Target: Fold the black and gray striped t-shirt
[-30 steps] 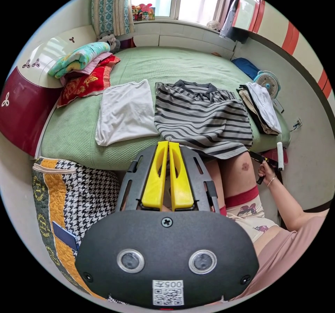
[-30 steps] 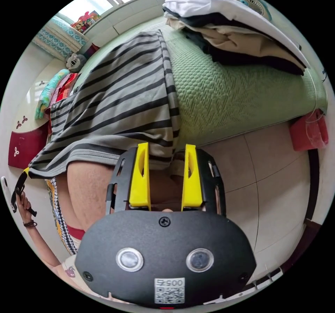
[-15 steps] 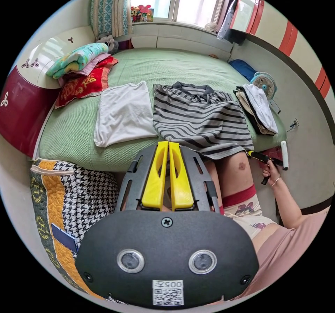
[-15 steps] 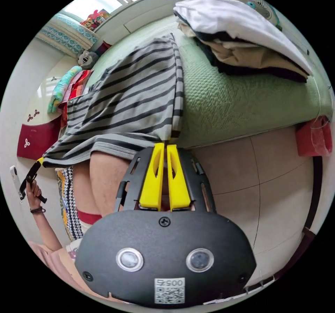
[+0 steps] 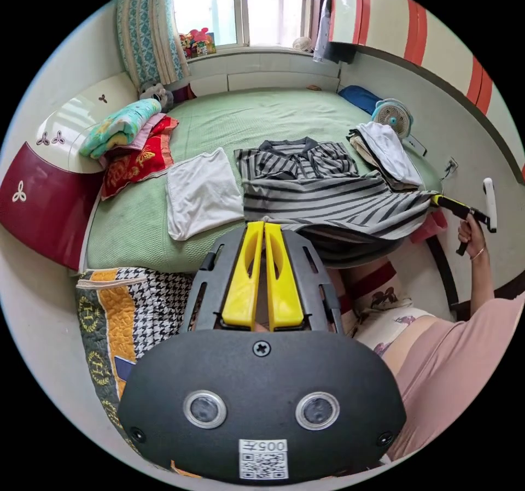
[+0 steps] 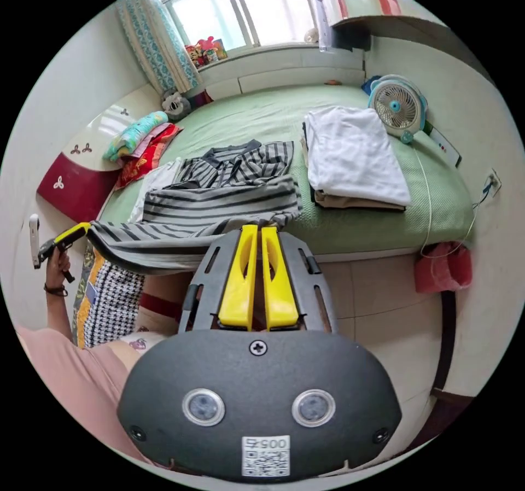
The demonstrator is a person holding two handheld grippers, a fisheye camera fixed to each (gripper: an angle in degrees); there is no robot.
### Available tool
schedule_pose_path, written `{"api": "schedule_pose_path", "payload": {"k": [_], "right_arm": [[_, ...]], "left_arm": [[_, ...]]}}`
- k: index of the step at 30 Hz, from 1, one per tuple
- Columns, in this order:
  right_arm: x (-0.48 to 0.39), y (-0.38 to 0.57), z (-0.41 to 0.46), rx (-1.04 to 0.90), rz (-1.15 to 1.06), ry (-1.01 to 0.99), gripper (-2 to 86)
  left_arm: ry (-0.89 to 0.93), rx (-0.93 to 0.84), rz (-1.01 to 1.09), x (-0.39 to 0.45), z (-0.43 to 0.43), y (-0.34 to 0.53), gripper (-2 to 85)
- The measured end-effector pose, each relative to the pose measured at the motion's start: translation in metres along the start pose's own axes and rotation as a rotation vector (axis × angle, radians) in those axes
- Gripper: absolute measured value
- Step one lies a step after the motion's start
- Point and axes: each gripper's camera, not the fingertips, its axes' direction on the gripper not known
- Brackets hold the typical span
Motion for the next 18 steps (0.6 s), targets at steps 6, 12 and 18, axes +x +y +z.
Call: {"api": "schedule_pose_path", "payload": {"k": [6, 12, 18], "right_arm": [[-0.044, -0.008, -0.044, -0.048, -0.171, 0.097, -1.6], [-0.066, -0.005, -0.069, -0.091, -0.215, 0.092, -1.7], [-0.07, -0.001, -0.072, -0.177, -0.197, 0.05, -1.6]], "left_arm": [[0.001, -0.033, 0.096, 0.013, -0.036, 0.007, -0.1], [-0.034, 0.008, 0.101, 0.018, -0.061, 0.019, -0.1], [-0.04, 0.037, 0.055, 0.009, -0.06, 0.033, -0.2]]}}
